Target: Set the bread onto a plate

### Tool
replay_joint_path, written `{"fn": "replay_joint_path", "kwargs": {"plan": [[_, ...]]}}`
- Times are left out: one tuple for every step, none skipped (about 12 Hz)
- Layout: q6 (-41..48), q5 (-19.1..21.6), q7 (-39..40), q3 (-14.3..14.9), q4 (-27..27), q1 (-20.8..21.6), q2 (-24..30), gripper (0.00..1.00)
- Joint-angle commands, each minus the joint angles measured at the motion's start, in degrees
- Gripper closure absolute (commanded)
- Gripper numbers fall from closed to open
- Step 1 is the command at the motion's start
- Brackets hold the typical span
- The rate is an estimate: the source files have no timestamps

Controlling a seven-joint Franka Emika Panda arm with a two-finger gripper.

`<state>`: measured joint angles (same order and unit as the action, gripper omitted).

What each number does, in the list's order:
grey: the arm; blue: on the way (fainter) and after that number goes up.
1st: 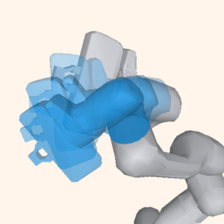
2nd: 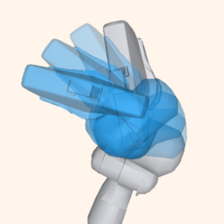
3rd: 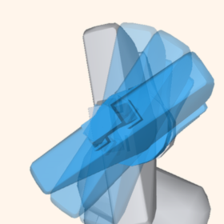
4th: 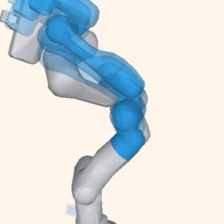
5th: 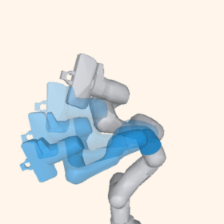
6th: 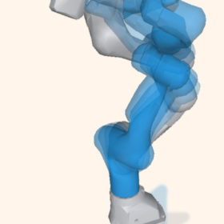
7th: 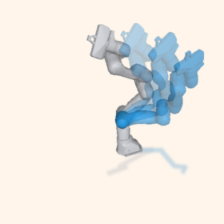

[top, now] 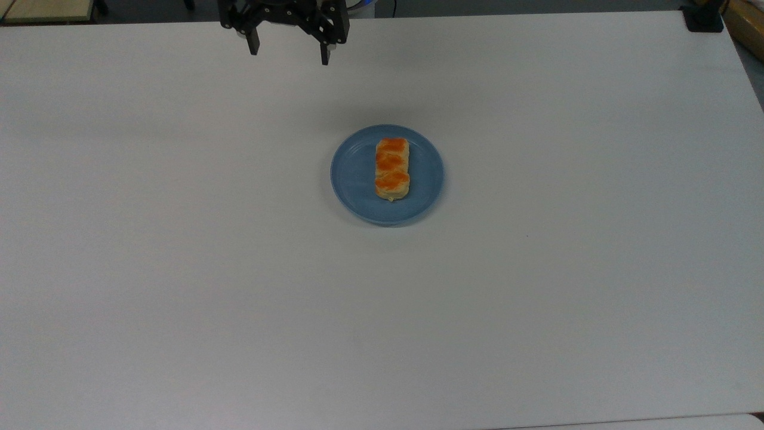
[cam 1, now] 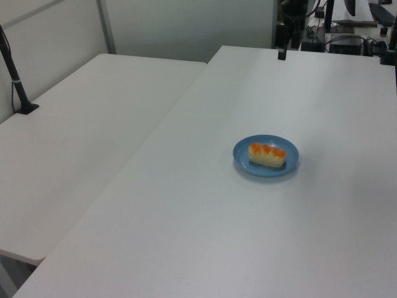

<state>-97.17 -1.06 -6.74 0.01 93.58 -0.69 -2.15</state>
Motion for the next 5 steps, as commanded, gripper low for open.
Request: {"fn": "replay_joint_path", "kwargs": {"plan": [[1.55,0.8,1.65,-0.27,-0.32,-0.27,-0.05,0.0],[1.55,0.8,1.73,-0.18,-0.32,-0.36,-0.04,0.0],[1.55,0.8,1.82,-0.18,-0.32,-0.36,-0.04,0.0],[1.55,0.8,1.82,-0.1,-0.32,-0.36,-0.04,0.0],[1.55,0.8,2.08,-0.1,-0.32,-0.36,-0.04,0.0]]}}
